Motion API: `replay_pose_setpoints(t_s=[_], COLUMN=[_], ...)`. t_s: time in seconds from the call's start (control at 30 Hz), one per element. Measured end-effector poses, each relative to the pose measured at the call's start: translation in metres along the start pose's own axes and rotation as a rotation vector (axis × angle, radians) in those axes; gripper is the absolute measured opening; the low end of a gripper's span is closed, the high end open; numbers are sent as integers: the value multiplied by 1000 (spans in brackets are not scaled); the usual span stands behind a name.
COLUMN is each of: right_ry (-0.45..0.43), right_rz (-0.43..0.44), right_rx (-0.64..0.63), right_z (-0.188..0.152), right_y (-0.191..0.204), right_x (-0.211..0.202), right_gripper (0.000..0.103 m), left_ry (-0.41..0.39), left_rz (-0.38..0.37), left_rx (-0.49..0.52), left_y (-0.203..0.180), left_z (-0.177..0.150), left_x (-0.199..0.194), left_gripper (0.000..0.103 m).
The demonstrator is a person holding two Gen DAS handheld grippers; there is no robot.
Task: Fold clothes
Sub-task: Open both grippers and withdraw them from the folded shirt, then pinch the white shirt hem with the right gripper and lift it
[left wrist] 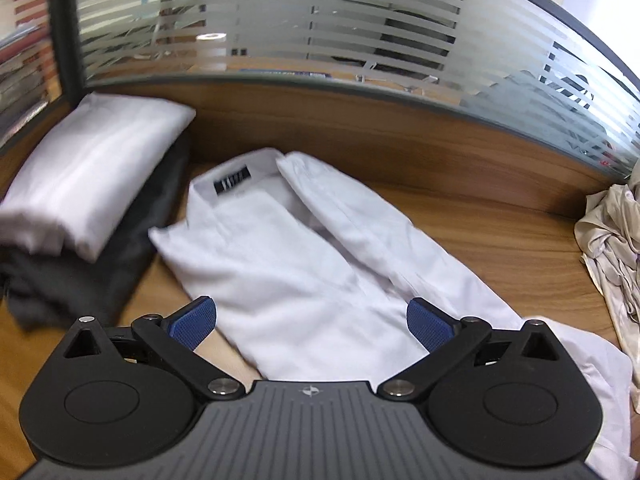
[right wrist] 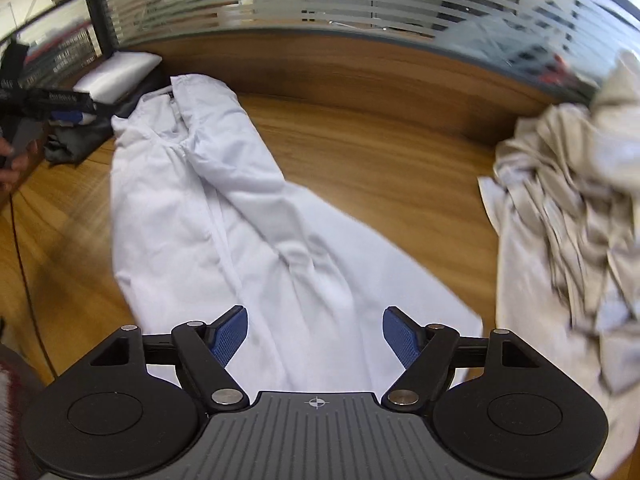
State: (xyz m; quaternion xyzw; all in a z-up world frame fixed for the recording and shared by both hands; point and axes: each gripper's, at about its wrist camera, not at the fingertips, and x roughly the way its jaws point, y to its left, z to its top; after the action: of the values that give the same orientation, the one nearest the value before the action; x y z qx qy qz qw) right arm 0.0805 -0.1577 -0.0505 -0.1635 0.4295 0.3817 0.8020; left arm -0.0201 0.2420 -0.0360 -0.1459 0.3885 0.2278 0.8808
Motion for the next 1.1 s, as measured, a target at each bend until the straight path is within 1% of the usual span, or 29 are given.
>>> replay_pose_setpoints(t_s=[0.1, 0.2, 0.3, 0.4, 0.43, 0.47, 0.5, 0.53, 0.63, 0.77, 0.8, 0.83, 0.87, 0.97, 1.07, 1.1], right_ry=[-19, -28, -26, -38, -44, -50, -54, -57, -66, -76, -80, -81, -82, -75, -83, -80], right_rz=[34, 59, 73, 70, 63, 56, 43, 31, -1, -14, -14, -11, -10, -70, -164, -164], right_rx=[20, 16, 16, 79, 101, 121, 126, 131, 141, 187, 200, 216, 231, 242, 222, 217], right_z=[-24, -46, -66, -84, -90, -97, -103, -109, -129, -150, -155, -161, -167, -182, -192, -193], right_y=[-4, 1, 7, 11, 14, 17, 23, 28, 49, 79, 87, 94, 101, 119, 131, 131], right_x=[-17, -29, -35, -41, -44, -46, -48, -51, -59, -65, -65, -64, -63, -55, -50, -48], right_gripper=[76, 76, 72, 68, 68, 64, 59, 59, 52, 34, 30, 29, 24, 24, 24, 24], left_ry=[19, 34, 32, 20, 18, 21, 26, 32, 38, 53, 60, 61, 61, 49, 34, 27], left_rz=[29, 37, 33, 13, 3, -6, -16, -27, -60, -103, -111, -119, -128, -151, -187, -203], left_rx=[-33, -62, -41, 5, 23, 40, 55, 69, 105, 157, 172, 182, 191, 220, 240, 247], left_y=[-12, -19, -27, -34, -36, -38, -40, -41, -44, -47, -47, -48, -49, -50, -51, -52], left_z=[-24, -45, -62, -76, -80, -83, -87, -90, -98, -104, -104, -103, -103, -100, -95, -94], left_x=[-10, -19, -28, -36, -37, -38, -38, -38, -38, -34, -33, -32, -31, -31, -35, -37], left_gripper=[102, 102, 102, 102, 102, 102, 102, 102, 102, 102, 102, 102, 102, 102, 102, 102])
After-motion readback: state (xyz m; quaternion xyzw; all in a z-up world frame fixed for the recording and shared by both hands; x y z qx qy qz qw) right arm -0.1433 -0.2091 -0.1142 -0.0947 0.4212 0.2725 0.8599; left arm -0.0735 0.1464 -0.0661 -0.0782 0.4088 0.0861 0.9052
